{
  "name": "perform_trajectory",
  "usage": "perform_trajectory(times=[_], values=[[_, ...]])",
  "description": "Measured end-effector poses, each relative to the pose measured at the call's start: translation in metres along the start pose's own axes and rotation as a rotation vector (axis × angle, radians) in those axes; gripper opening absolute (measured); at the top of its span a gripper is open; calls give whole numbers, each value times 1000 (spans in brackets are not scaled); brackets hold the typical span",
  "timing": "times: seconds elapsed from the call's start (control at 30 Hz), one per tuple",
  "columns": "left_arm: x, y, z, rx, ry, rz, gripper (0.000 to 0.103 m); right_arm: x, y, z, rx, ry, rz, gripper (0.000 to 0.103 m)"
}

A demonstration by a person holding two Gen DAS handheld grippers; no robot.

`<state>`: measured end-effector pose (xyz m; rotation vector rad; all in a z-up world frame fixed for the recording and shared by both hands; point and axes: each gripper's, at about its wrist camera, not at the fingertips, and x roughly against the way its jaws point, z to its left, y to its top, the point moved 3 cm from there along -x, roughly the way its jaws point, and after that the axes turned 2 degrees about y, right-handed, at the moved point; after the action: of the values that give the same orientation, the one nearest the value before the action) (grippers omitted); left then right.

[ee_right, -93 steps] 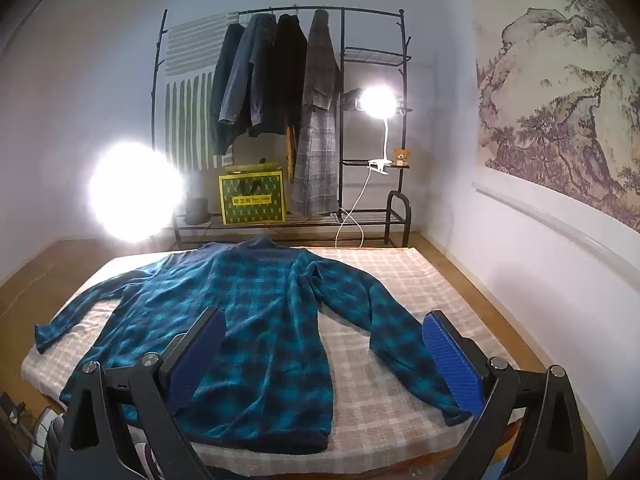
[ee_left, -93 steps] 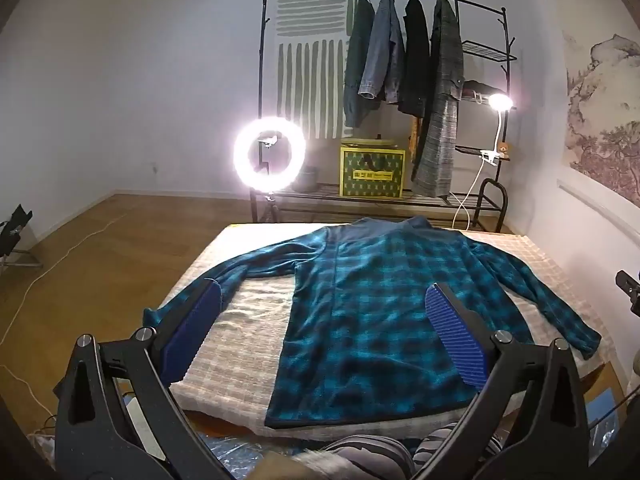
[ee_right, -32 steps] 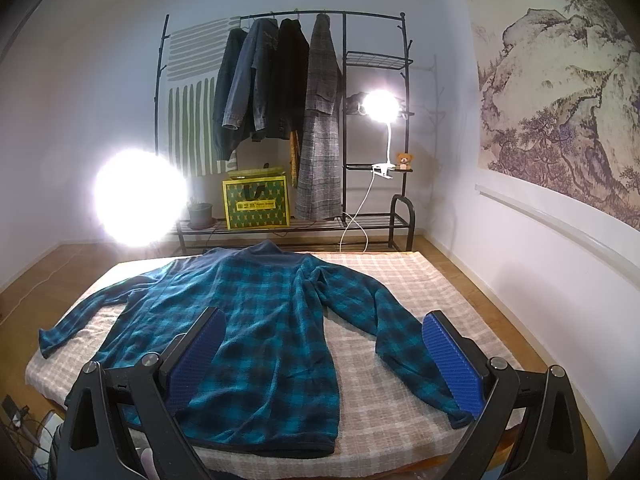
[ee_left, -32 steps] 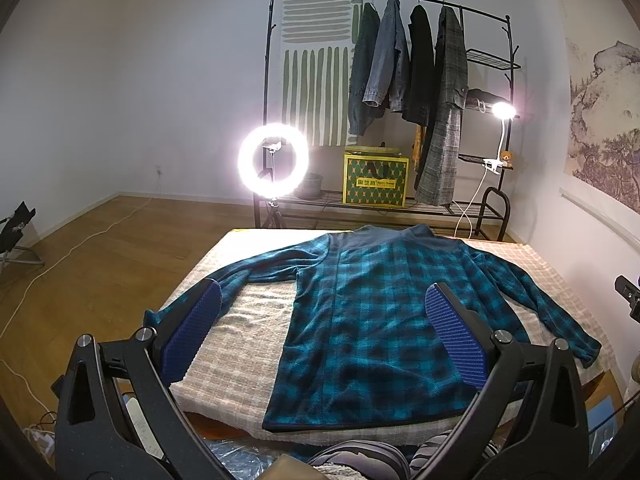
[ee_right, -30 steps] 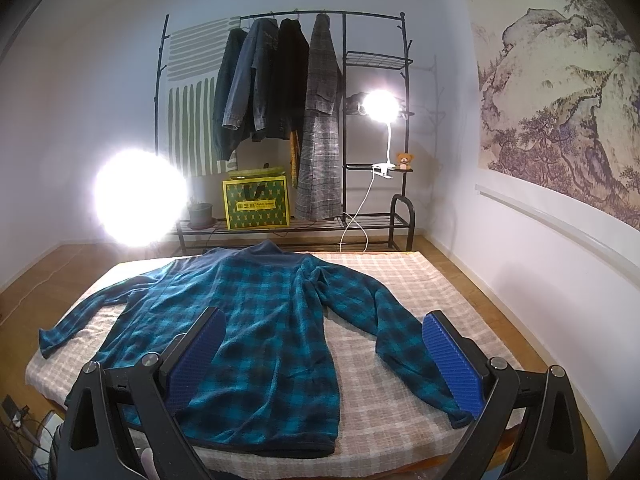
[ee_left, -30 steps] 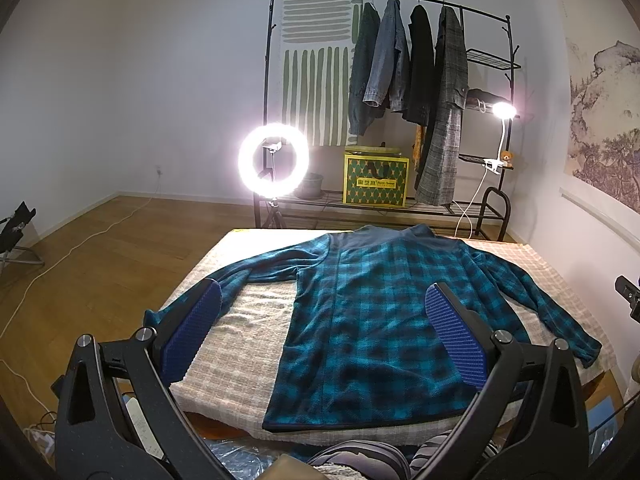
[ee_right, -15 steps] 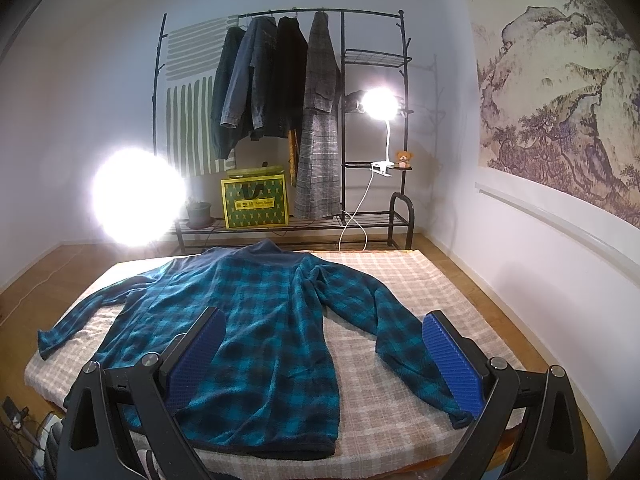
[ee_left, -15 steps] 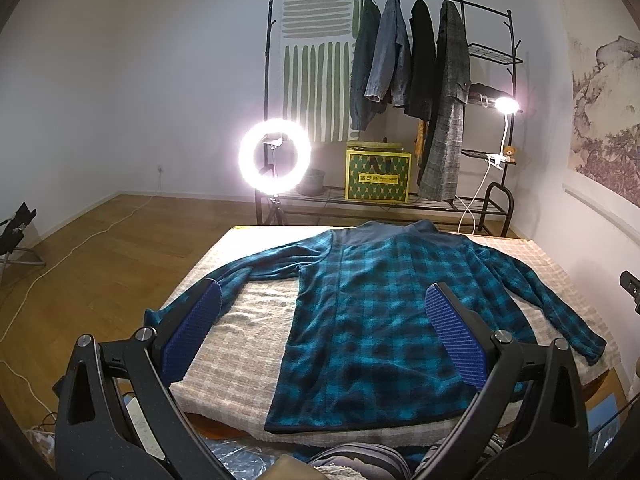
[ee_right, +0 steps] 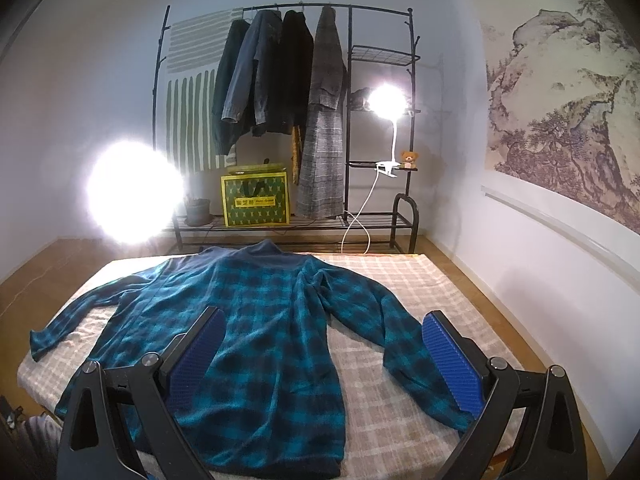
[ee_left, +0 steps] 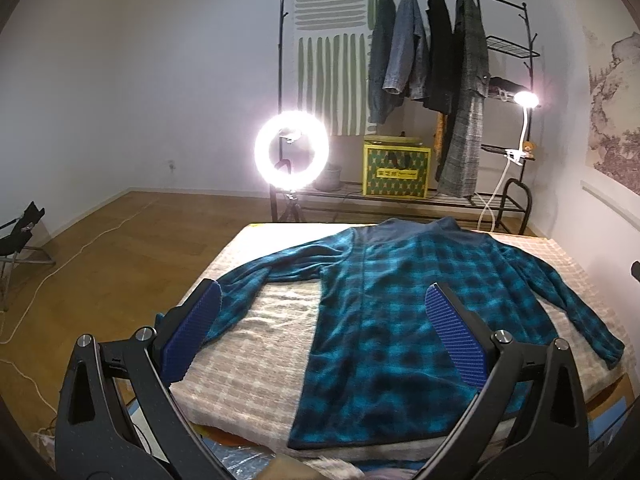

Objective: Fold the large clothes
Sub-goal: 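Move the left tool to the shirt's sleeve and close on its cuff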

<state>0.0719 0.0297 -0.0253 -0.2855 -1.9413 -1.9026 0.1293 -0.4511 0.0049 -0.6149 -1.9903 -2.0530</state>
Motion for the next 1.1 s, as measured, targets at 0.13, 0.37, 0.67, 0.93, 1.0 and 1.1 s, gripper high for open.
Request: perform_trajectory(times=[0.13,0.37,0.67,0.93,1.0,1.1], values=[[-22,0,25,26,46,11,103,-21,11,3,8,-13,-12,100],[-70,-15,83,41,85,22,98,-54,34,13,31,-22,-60,100],[-160,-52,203,235,46,247,87,-73,61,52,-3,114,-34,99],[-225,-107,326,556,51,431,67,-89,66,123,-88,386,110,91],[-238,-120,340,591,42,466,64,-93,61,137,-99,418,140,86],[-258,-140,355,663,25,518,64,-102,52,157,-116,471,186,81]])
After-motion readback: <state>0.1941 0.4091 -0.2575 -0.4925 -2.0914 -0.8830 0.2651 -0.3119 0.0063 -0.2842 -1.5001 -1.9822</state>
